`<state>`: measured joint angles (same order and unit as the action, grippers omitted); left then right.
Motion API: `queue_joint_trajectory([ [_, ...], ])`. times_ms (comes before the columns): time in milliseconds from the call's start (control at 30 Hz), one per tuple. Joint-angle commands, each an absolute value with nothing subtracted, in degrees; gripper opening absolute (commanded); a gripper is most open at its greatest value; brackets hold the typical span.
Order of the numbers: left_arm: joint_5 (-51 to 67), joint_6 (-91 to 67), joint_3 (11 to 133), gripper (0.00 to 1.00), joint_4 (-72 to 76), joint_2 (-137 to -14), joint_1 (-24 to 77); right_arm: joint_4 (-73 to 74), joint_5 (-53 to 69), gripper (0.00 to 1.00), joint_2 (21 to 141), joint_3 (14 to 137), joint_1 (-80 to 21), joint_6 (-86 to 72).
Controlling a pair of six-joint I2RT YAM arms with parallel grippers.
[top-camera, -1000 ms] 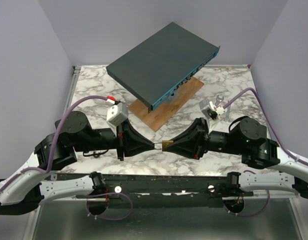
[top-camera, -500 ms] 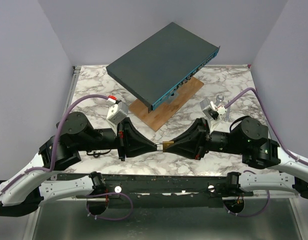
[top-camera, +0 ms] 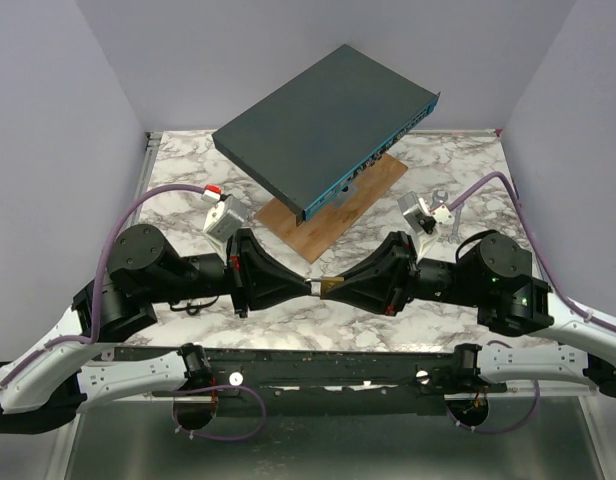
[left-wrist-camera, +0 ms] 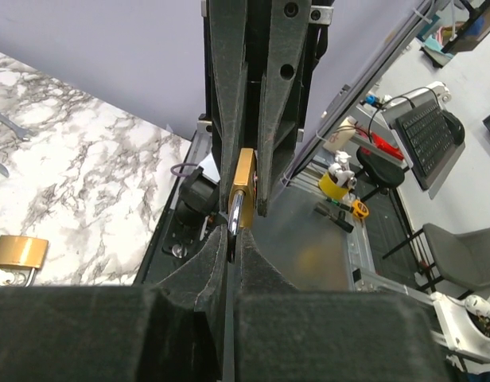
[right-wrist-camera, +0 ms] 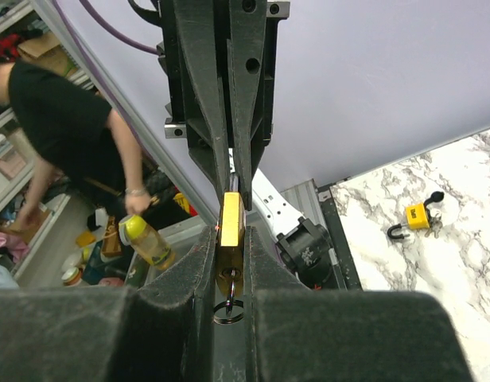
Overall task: Lock with the key
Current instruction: Lock the lock.
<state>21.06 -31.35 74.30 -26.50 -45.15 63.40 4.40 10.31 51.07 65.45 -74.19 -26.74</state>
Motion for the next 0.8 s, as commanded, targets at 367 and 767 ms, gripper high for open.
queue_joint_trajectory([
  [367,14.18,-30.79,71.62,0.00,-27.59,-50.85,68.60,1.79,6.83,0.01,55.04,63.98,-75.08,-27.16],
  [767,11.34,-32.42,67.49,0.00,-24.81,-49.21,74.01,1.32,3.96,0.01,55.22,66.31,-75.10,-26.34],
])
